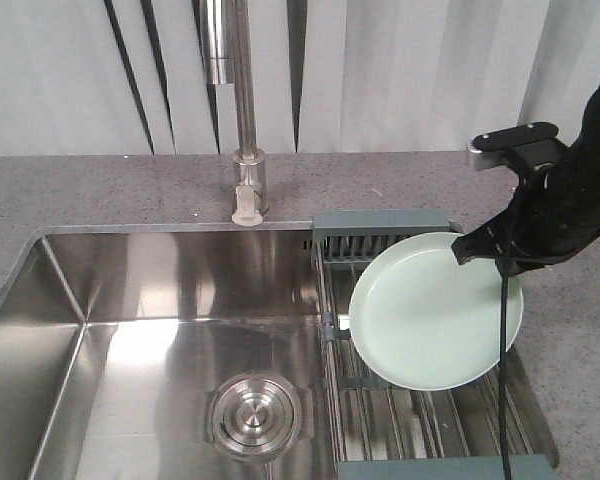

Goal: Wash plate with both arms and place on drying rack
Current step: 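Lower the plate onto the drying rack and open the right gripper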

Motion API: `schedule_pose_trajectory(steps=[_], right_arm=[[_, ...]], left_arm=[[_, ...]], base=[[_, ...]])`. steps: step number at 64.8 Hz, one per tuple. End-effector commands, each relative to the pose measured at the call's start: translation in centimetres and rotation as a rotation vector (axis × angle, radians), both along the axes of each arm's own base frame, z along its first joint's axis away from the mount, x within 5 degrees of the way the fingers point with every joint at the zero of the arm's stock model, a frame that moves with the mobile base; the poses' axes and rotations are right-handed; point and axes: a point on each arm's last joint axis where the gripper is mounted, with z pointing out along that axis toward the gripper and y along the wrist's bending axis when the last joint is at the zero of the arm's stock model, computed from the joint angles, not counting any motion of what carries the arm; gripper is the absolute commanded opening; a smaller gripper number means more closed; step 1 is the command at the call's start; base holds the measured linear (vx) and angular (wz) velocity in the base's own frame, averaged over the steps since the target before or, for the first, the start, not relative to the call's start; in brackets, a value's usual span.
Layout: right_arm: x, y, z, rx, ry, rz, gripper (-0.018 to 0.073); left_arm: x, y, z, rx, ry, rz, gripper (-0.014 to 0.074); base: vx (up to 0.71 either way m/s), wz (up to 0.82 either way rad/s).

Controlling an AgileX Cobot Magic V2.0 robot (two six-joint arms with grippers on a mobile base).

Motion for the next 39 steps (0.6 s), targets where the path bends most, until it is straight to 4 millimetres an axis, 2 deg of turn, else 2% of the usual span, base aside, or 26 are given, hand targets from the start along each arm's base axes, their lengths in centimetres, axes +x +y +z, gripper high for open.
schedule_pose_trajectory(steps=[1,17,26,34,39], right_arm=[[0.7,-0.1,0.9,0.004,-0.076,0.000,-0.0001],[2.3,0.2,-1.9,-0.004,-0.021,0.008,-0.0001],[2.7,0.3,-2.7,-0.005,-0.012,0.008,0.0013],[2.8,0.3,-2.9,-0.006,-0.007,0.008,0.0079],[2.7,0.4,-2.9,0.000,-0.001,0.006,0.0151]], left_arm=[[0.3,0.0,1.2,-0.019,-0.074,0.006,0.0585],[0.3,0.0,1.2,-0.019,-0.074,0.006,0.0585],[0.3,0.0,1.2,-0.019,-0.074,0.006,0.0585],[0.3,0.0,1.2,-0.019,-0.074,0.006,0.0585],[0.3,0.0,1.2,-0.019,-0.074,0.006,0.0585]], base=[[0.00,0.00],[0.00,0.00],[0.00,0.00],[0.00,0.00],[0.00,0.00]])
